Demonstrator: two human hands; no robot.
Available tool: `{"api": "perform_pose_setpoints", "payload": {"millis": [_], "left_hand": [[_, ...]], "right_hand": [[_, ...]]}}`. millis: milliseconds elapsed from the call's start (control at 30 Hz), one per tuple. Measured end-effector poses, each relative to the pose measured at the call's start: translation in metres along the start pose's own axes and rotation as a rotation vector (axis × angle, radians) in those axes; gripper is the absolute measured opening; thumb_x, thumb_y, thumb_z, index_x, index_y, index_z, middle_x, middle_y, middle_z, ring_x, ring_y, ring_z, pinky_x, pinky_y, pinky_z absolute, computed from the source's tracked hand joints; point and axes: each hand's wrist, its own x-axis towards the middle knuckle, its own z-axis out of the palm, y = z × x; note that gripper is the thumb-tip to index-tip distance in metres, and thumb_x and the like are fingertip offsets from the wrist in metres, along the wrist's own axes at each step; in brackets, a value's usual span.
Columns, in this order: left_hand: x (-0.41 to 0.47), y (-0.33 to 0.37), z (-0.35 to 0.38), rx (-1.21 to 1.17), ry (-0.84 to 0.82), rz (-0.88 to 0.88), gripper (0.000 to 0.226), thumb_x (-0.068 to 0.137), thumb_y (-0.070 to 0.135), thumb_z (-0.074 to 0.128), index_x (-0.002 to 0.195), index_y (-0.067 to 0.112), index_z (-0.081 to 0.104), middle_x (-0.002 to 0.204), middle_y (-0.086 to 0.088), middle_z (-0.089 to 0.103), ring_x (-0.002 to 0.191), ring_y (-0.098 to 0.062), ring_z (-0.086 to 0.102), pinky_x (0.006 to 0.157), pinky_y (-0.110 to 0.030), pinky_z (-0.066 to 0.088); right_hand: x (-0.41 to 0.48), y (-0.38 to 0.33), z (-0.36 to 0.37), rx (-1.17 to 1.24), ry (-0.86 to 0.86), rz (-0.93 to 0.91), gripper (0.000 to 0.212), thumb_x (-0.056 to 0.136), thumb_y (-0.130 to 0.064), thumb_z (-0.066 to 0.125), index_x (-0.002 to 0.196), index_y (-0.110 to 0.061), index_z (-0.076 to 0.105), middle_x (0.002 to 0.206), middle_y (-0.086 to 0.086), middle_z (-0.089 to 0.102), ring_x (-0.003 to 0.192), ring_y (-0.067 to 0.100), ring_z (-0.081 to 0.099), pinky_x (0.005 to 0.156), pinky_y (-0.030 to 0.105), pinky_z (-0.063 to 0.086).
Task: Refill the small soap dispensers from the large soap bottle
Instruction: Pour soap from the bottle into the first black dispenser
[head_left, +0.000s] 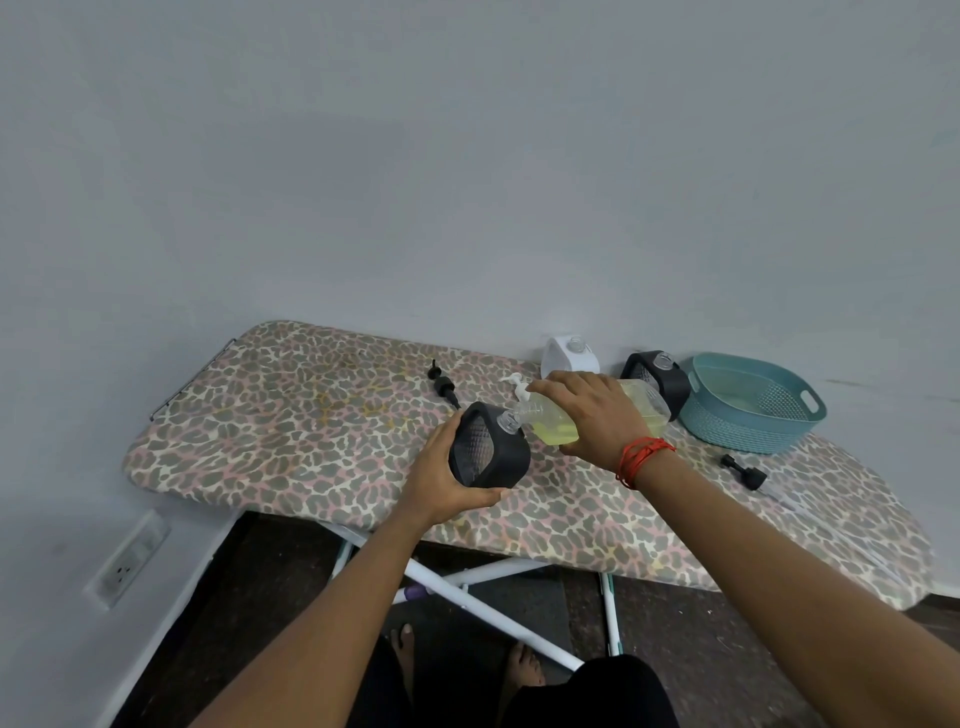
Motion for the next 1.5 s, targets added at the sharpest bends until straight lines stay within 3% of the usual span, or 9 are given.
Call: {"api": "perform_pose_setpoints", "payload": {"millis": [100,300,433,700,833,900,1033,1300,1500], "left_hand": [[-0.0002,0.0000,0.0001,-0.001,0.003,0.001,0.113,0.056,0.051,0.093,0.150,0.044,0.029,0.144,0.017,0.043,0.131,-0.002,0.044,0.103,-0.015,0.037],[0.0004,-0.0015,0.0006,0.009,0.008,0.004,0.116,0.055,0.054,0.091,0.154,0.035,0.033,0.144,0.015,0.044,0.131,-0.004,0.045,0.105,-0.022,0.040],[0.0003,-0.0014,0.0004,0.008,0.008,0.010,0.112,0.056,0.053,0.092,0.150,0.045,0.031,0.139,0.022,0.043,0.127,0.002,0.044,0.101,-0.015,0.037],[0.0009,-0.0034,0.0016,0.027,0.005,0.002,0.117,0.056,0.054,0.092,0.155,0.037,0.031,0.144,0.018,0.043,0.133,-0.005,0.045,0.108,-0.030,0.042],[-0.0006,-0.0039,0.0004,0.037,0.014,0.013,0.115,0.055,0.057,0.091,0.152,0.045,0.029,0.135,0.046,0.033,0.125,0.019,0.039,0.102,-0.012,0.036],[-0.0014,-0.0026,-0.0004,0.043,0.013,0.011,0.115,0.056,0.058,0.090,0.152,0.046,0.029,0.133,0.050,0.032,0.124,0.024,0.037,0.099,-0.008,0.033],[0.0001,-0.0029,0.0011,0.049,0.001,0.006,0.118,0.056,0.057,0.090,0.155,0.038,0.030,0.144,0.022,0.041,0.133,-0.002,0.043,0.108,-0.026,0.040],[0.0006,-0.0016,0.0006,0.058,-0.004,0.005,0.117,0.059,0.053,0.093,0.156,0.039,0.029,0.149,0.018,0.040,0.136,-0.002,0.040,0.108,-0.024,0.036],[0.0003,-0.0008,0.0003,0.078,-0.010,-0.015,0.123,0.057,0.058,0.090,0.159,0.031,0.027,0.157,0.008,0.039,0.142,-0.011,0.039,0.115,-0.037,0.040]], "right_hand": [[0.0001,-0.0008,-0.0014,-0.017,0.003,0.000,0.084,0.066,-0.041,0.087,0.138,-0.034,0.044,0.135,0.001,0.057,0.120,0.028,0.056,0.101,0.046,0.044],[-0.0002,-0.0022,-0.0028,-0.039,-0.004,0.010,0.083,0.067,-0.039,0.086,0.139,-0.035,0.044,0.136,0.001,0.056,0.121,0.027,0.056,0.101,0.046,0.042],[-0.0004,-0.0027,-0.0031,-0.052,-0.007,0.012,0.084,0.067,-0.039,0.086,0.139,-0.035,0.044,0.136,0.000,0.056,0.121,0.027,0.055,0.101,0.046,0.042],[-0.0001,-0.0025,-0.0050,-0.096,-0.027,0.014,0.089,0.063,-0.038,0.089,0.138,-0.035,0.042,0.137,0.001,0.055,0.121,0.028,0.055,0.102,0.047,0.043],[0.0000,-0.0022,-0.0050,-0.103,-0.020,0.011,0.087,0.064,-0.038,0.089,0.138,-0.035,0.043,0.137,0.000,0.055,0.121,0.027,0.055,0.102,0.046,0.042],[-0.0001,-0.0019,-0.0050,-0.106,-0.022,0.011,0.088,0.064,-0.038,0.089,0.139,-0.035,0.043,0.138,0.000,0.055,0.122,0.027,0.054,0.102,0.046,0.042],[-0.0005,-0.0021,-0.0054,-0.110,-0.025,0.013,0.088,0.064,-0.037,0.089,0.139,-0.035,0.043,0.139,0.000,0.054,0.123,0.027,0.054,0.103,0.046,0.041],[-0.0004,-0.0021,-0.0061,-0.123,-0.025,0.013,0.085,0.067,-0.040,0.087,0.139,-0.036,0.042,0.141,-0.001,0.052,0.125,0.026,0.052,0.106,0.046,0.039],[0.0003,-0.0023,-0.0070,-0.137,-0.034,0.013,0.085,0.067,-0.038,0.087,0.139,-0.036,0.042,0.142,0.000,0.051,0.126,0.027,0.052,0.107,0.048,0.039]]}}
